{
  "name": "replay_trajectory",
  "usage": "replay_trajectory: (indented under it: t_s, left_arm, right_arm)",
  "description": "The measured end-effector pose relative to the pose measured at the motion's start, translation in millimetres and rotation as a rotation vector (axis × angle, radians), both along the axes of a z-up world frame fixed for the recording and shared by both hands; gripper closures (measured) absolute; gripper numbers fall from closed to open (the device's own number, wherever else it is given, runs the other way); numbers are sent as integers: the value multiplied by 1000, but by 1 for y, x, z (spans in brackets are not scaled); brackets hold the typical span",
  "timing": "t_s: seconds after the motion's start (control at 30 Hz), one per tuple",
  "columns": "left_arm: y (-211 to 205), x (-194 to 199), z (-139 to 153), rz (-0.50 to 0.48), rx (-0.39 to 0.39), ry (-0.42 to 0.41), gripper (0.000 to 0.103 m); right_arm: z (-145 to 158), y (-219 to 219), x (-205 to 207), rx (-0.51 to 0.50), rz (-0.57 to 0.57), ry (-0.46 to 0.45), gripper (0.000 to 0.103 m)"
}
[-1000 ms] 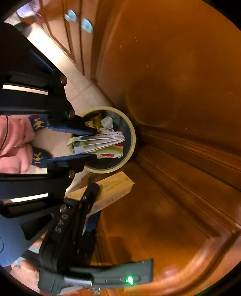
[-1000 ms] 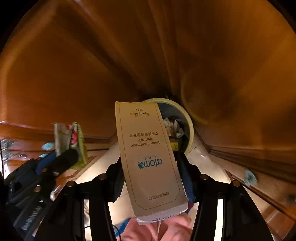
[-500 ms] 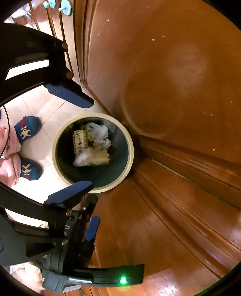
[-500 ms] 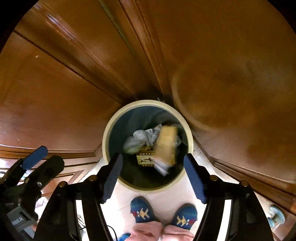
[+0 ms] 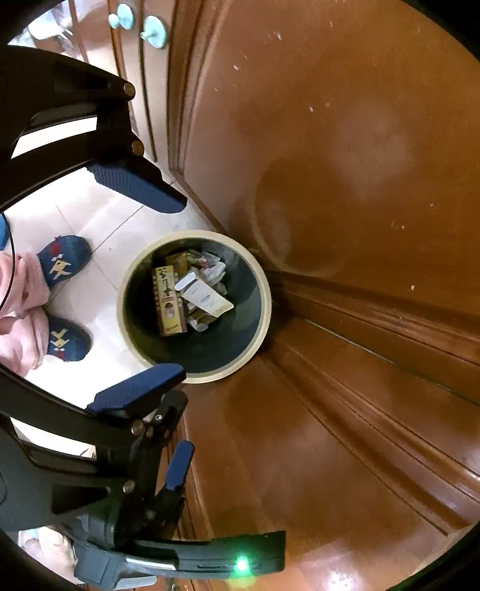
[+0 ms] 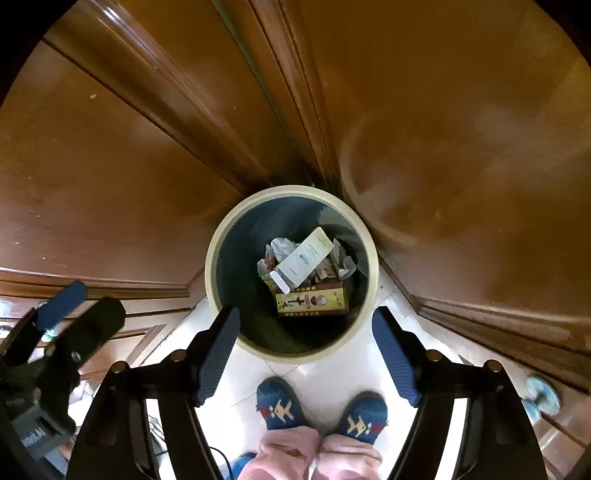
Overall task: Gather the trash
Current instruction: 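Open the right tool over the bin while the left tool releases the packet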
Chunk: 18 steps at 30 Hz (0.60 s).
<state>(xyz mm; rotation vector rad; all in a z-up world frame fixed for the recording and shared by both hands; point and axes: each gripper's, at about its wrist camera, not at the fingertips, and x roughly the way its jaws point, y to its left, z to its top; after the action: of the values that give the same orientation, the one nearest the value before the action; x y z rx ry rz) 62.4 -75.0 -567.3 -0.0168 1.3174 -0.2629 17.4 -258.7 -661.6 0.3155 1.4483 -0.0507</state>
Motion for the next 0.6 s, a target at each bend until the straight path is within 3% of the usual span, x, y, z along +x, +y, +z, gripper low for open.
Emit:
replay_trajectory:
  t_s: [0.3, 0.43, 0.53, 0.6]
  left_arm:
    - [7, -19, 70, 27, 19, -10, 21]
    - [14, -27, 115, 45, 13, -14, 21]
    - [18, -33, 151, 60, 16, -11, 21]
    - [20, -38, 177, 70, 20, -14, 21]
  right_arm:
    - [71, 9, -11, -38, 21, -13, 27]
    - [119, 15, -13, -67, 47, -35, 27]
    - [157, 19, -13, -81, 57, -49, 18]
    - [185, 21, -14, -83, 62, -63, 17]
